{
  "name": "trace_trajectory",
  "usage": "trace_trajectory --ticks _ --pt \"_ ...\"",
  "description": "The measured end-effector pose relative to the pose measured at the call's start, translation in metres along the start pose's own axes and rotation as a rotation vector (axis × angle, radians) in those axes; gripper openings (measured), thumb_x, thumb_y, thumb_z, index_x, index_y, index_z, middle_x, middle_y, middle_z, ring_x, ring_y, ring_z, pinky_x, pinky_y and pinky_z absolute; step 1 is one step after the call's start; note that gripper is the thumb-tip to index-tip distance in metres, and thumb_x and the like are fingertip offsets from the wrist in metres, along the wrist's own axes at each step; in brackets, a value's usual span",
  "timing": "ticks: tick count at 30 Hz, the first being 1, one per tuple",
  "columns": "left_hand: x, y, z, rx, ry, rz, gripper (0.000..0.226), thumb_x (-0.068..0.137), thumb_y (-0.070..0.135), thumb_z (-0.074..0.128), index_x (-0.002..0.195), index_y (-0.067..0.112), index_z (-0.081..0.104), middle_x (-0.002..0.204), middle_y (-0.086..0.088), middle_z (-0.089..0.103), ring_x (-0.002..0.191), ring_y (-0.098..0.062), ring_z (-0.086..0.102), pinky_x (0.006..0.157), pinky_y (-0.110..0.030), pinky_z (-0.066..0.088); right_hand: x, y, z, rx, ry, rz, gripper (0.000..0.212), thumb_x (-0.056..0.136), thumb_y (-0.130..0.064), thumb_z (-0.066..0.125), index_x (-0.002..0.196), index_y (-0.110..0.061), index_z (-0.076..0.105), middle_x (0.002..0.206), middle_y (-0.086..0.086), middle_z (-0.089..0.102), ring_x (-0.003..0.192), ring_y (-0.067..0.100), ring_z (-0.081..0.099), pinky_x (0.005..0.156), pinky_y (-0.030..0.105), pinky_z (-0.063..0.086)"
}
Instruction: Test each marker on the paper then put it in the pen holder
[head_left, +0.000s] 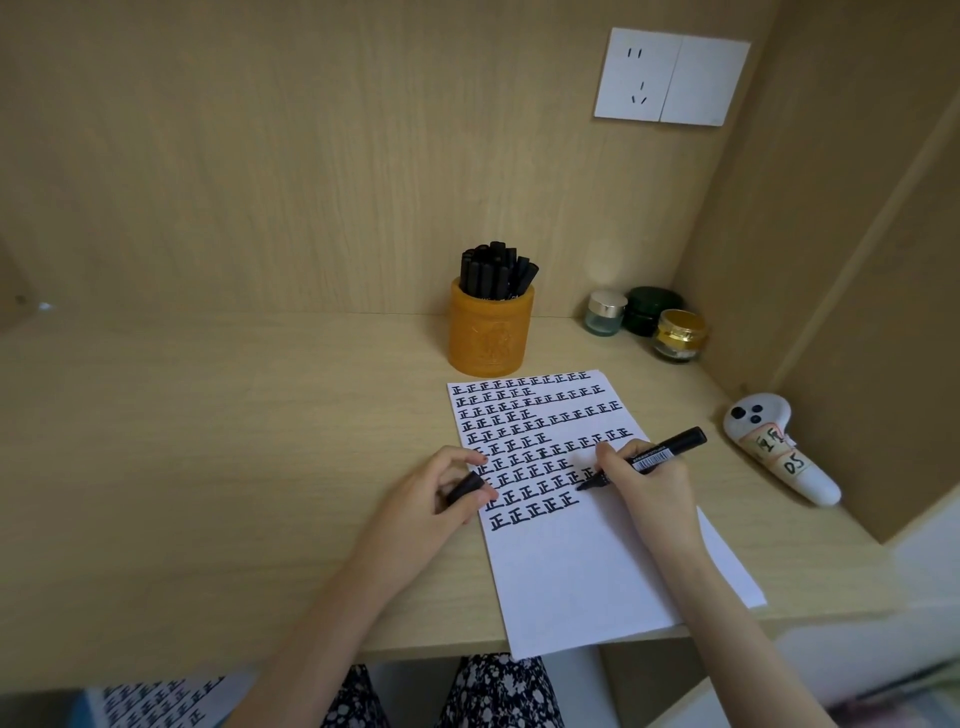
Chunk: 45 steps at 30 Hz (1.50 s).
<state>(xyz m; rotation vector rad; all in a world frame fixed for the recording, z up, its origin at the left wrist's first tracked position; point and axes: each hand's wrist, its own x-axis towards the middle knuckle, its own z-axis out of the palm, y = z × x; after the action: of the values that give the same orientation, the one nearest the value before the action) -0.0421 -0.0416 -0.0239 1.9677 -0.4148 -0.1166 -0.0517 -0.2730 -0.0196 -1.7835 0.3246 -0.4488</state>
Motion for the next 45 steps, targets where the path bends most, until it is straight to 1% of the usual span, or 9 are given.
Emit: trace_trajectory --ticks 4,6,12,18,23,31,34,38,45 --pt "-0.0005 -0.0005 -0.0002 -0.001 0.0 -0.003 0.026 0.087 0.033 0.062 0.11 0.037 0.053 0.103 0.014 0.07 0.075 0.002 0.064 0.079 -0.021 0.049 -0.0019 -0.0023 0.001 -0.026 -0.028 0.011 0.034 0.086 -0.019 0.068 0.066 0.006 0.059 0.06 0.013 0.054 0.052 0.006 0.043 0.046 0.015 0.03" --pt "-0.0003 -0.0001 -0.0002 0.003 -0.001 -0.001 0.025 0.087 0.032 0.062 0.11 0.037 0.053 0.101 0.015 0.07 0.074 0.002 0.064 0.079 -0.023 0.05 -0.0024 -0.0033 0.0011 -0.05 -0.014 0.013 0.033 0.087 -0.017 0.068 0.063 0.003 0.057 0.054 0.005 0.049 0.045 0.003 0.038 0.043 0.014 0.028" --pt "-0.0003 -0.0001 -0.0009 -0.012 -0.007 -0.005 0.024 0.087 0.032 0.062 0.109 0.037 0.054 0.099 0.017 0.071 0.077 -0.001 0.065 0.081 -0.026 0.052 -0.0014 -0.0032 0.0007 -0.079 0.042 -0.007 0.035 0.086 -0.012 0.064 0.069 0.015 0.05 0.052 0.002 0.039 0.045 0.007 0.031 0.041 0.017 0.024" --pt "-0.0015 0.0032 -0.0014 -0.05 -0.011 -0.012 0.022 0.089 0.027 0.061 0.11 0.032 0.056 0.101 0.015 0.071 0.076 0.006 0.062 0.074 -0.014 0.046 -0.0019 -0.0047 0.0 -0.052 0.043 0.004 0.033 0.086 -0.012 0.064 0.058 0.0 0.051 0.053 0.001 0.038 0.047 0.007 0.03 0.043 0.018 0.024" --pt "-0.0014 0.0033 -0.0014 -0.031 -0.009 -0.011 0.021 0.089 0.029 0.061 0.109 0.034 0.055 0.102 0.014 0.071 0.074 0.004 0.063 0.075 -0.016 0.047 -0.0023 -0.0038 0.0011 -0.062 0.021 -0.019 0.034 0.086 -0.01 0.064 0.068 0.015 0.05 0.057 0.008 0.04 0.05 0.008 0.033 0.046 0.019 0.026" --pt "-0.002 0.0043 -0.0011 -0.039 -0.007 -0.008 0.021 0.089 0.025 0.061 0.109 0.031 0.056 0.1 0.016 0.071 0.074 0.008 0.062 0.07 -0.009 0.045 -0.0024 -0.0064 0.0008 -0.09 0.015 -0.008 0.025 0.081 -0.001 0.06 0.061 0.006 0.048 0.055 0.005 0.036 0.045 0.007 0.028 0.043 0.018 0.025" --pt "-0.002 0.0039 -0.0014 -0.028 -0.01 -0.008 0.022 0.089 0.027 0.06 0.109 0.033 0.055 0.101 0.017 0.071 0.074 0.008 0.062 0.072 -0.011 0.045 -0.0028 -0.0076 0.001 -0.097 0.007 -0.014 0.023 0.081 -0.001 0.06 0.061 0.002 0.048 0.055 0.005 0.035 0.045 0.007 0.028 0.042 0.017 0.024" --pt "-0.001 0.0019 -0.0014 -0.026 -0.007 -0.011 0.02 0.088 0.031 0.061 0.106 0.037 0.056 0.101 0.015 0.071 0.074 0.004 0.063 0.078 -0.021 0.05 -0.0026 -0.0064 -0.0001 -0.086 0.032 -0.014 0.026 0.081 -0.003 0.06 0.065 0.014 0.047 0.057 0.008 0.037 0.049 0.008 0.028 0.043 0.017 0.024" --pt "0.0001 -0.0017 -0.0012 -0.012 -0.009 -0.008 0.02 0.087 0.034 0.061 0.106 0.041 0.055 0.102 0.016 0.07 0.076 -0.001 0.065 0.082 -0.028 0.051 -0.0019 -0.0049 0.0008 -0.103 0.023 -0.02 0.028 0.083 -0.006 0.06 0.065 0.013 0.048 0.056 0.008 0.039 0.049 0.009 0.03 0.043 0.018 0.024"
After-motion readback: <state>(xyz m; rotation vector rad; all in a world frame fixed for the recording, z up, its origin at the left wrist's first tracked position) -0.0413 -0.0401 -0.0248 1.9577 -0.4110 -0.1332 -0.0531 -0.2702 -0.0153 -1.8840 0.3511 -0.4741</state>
